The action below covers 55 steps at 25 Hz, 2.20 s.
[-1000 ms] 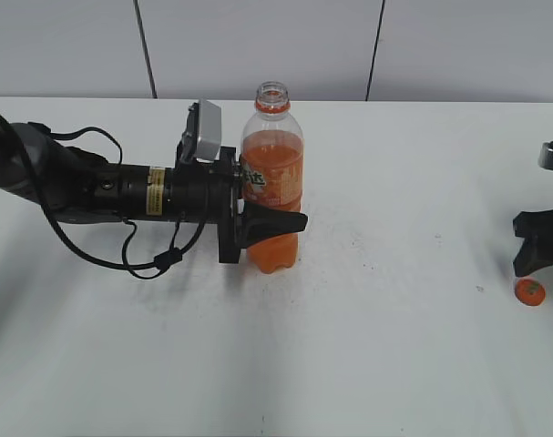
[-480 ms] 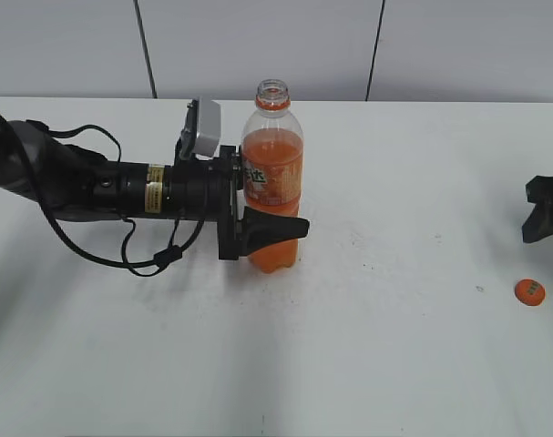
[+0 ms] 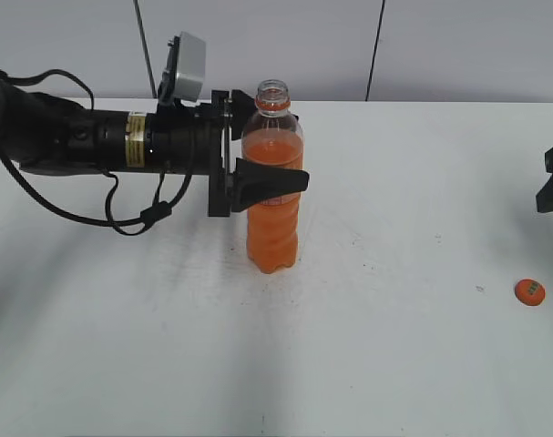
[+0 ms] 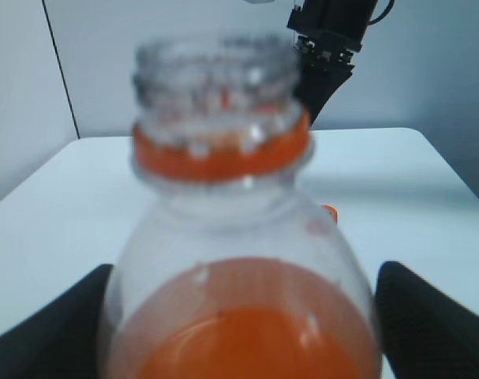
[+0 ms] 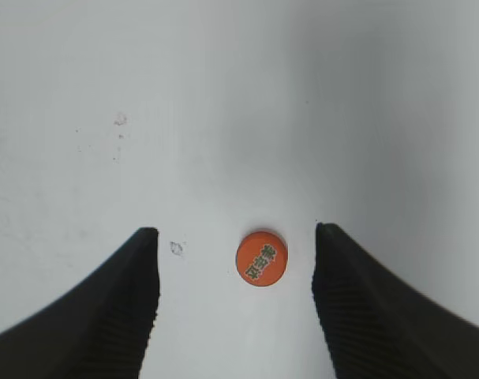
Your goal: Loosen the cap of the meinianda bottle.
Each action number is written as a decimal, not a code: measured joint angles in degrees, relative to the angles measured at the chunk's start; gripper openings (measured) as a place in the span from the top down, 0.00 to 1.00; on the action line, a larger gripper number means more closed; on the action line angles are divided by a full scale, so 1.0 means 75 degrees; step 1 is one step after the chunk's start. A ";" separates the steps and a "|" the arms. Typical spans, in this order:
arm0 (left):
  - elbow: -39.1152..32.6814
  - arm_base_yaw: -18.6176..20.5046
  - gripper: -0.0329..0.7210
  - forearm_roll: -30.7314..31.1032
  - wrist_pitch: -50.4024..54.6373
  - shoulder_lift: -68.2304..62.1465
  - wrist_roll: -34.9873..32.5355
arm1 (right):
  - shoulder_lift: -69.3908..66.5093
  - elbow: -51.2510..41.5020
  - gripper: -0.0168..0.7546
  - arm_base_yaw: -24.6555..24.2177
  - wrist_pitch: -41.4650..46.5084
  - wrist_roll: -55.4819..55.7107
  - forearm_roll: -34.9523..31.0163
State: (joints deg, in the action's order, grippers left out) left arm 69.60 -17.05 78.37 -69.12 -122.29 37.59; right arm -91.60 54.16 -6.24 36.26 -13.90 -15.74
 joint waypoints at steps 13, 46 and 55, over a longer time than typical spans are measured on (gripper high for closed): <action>-0.0006 0.0198 0.17 0.0405 -0.0009 0.1950 0.0811 | 0.0601 0.0076 0.38 0.0000 0.0296 0.0000 -0.0007; -0.1592 0.0198 0.17 -0.1858 1.2119 0.4194 0.3278 | 0.1928 0.1055 0.38 0.0000 0.2668 -0.0028 -0.0015; -0.1414 0.0198 0.17 -0.7556 1.3617 0.4194 -0.1577 | 0.1928 0.1055 0.38 0.0000 0.3220 -0.0028 0.0262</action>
State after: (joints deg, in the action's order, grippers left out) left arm 59.00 -15.57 21.70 33.01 -90.83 25.76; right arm -77.15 62.08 -6.24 60.40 -14.11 -13.78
